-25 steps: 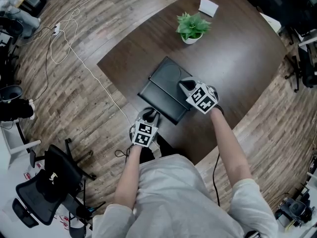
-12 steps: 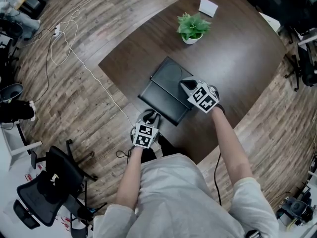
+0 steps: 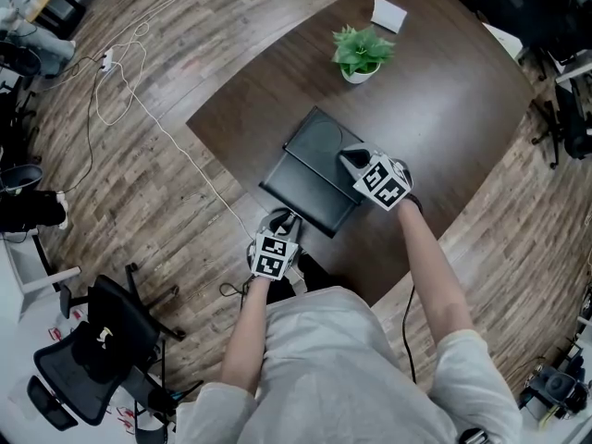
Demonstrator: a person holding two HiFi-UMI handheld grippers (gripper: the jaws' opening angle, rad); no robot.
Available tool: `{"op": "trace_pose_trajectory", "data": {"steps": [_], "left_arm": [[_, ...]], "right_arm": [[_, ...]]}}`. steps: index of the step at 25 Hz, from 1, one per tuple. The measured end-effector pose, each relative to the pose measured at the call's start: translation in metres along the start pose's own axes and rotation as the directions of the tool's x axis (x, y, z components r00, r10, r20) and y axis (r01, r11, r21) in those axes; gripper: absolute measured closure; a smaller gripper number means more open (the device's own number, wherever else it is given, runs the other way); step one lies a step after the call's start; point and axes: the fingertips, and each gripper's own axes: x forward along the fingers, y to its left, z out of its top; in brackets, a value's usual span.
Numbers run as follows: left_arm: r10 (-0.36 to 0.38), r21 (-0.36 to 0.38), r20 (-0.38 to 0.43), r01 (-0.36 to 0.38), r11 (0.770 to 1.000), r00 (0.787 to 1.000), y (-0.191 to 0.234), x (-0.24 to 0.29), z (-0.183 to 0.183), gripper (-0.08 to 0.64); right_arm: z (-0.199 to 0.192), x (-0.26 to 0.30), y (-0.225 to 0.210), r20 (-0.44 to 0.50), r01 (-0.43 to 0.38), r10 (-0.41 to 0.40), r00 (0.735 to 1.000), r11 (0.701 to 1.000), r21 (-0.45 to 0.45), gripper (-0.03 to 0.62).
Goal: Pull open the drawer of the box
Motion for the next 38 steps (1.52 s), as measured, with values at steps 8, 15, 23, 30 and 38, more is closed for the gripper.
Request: {"op": "trace_pose_trajectory", "data": {"steps": [8, 15, 23, 30, 38], "left_arm": [[0.006, -0.02, 0.016, -0.005, 1.0, 1.0, 0.005, -0.001, -0.016, 0.428], [0.0, -0.01, 0.016, 0.0, 1.0, 1.0, 0.007, -0.001, -0.013, 0.428], [-0.013, 0.01, -0.013, 0.013, 1.0, 1.0, 0.004, -0.014, -0.018, 0.423], [-0.002, 0.027, 0.004, 0.002, 1.0, 1.0, 0.017, -0.035, -0.016, 0.423], [-0.034, 0.1, 0.057, 0.029, 0.995, 0.998, 0.032, -0.047, 0.02, 0.424]], "right_arm": [[0.002, -0.001, 0.0, 0.001, 0.016, -0.016, 1.0, 1.0, -0.012, 0.594], [0.001, -0.001, -0.002, -0.002, 0.025, -0.026, 1.0, 1.0, -0.013, 0.594], [0.004, -0.002, -0.003, -0.009, 0.045, -0.045, 0.999, 0.999, 0.005, 0.594], [0.012, -0.007, -0.003, -0.013, 0.093, -0.092, 0.996, 0.986, 0.142, 0.594], [0.018, -0.037, 0.023, 0.056, 0.203, -0.238, 0.97, 0.912, 0.355, 0.594]]}}
